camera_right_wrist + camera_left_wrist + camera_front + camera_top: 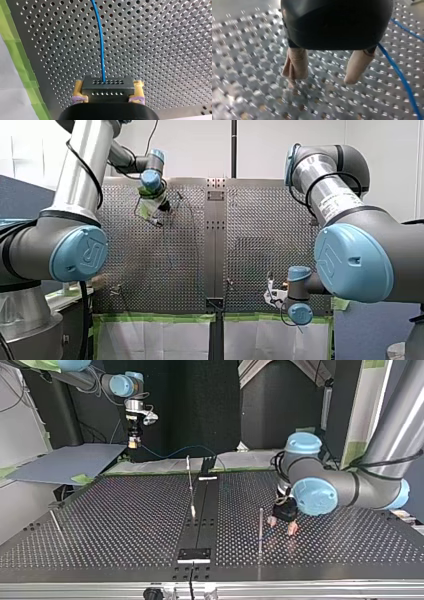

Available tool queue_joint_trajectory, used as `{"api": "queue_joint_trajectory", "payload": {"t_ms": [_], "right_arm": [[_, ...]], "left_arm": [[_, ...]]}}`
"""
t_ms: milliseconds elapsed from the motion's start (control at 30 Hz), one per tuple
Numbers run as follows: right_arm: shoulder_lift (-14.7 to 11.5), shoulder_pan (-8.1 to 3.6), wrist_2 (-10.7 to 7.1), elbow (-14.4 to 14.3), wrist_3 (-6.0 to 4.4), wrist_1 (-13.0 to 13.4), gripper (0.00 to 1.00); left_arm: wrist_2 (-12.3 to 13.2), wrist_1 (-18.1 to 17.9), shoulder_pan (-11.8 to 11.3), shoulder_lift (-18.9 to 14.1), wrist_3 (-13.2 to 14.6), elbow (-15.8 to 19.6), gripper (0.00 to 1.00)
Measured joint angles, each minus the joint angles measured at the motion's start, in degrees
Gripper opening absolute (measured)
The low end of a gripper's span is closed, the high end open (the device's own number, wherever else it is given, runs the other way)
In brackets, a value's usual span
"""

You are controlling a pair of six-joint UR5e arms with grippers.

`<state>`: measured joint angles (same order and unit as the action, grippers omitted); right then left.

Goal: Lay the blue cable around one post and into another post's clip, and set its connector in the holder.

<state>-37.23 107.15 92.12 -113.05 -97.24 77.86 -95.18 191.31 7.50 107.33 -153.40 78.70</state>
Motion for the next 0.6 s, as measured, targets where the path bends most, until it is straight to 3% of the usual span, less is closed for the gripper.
{"api": "queue_joint_trajectory", "payload": {"t_ms": [367, 600], "right_arm": [[0.01, 0.01, 0.0, 0.0, 0.02, -0.07, 0.0], [0.02, 0.01, -0.07, 0.0, 0.02, -0.07, 0.0]], "left_arm": [[4.86, -0.53, -0.08, -0.64, -5.72, 0.8, 1.0], [6.4, 1.31, -0.11, -1.9, -7.27, 0.82, 1.0]]}}
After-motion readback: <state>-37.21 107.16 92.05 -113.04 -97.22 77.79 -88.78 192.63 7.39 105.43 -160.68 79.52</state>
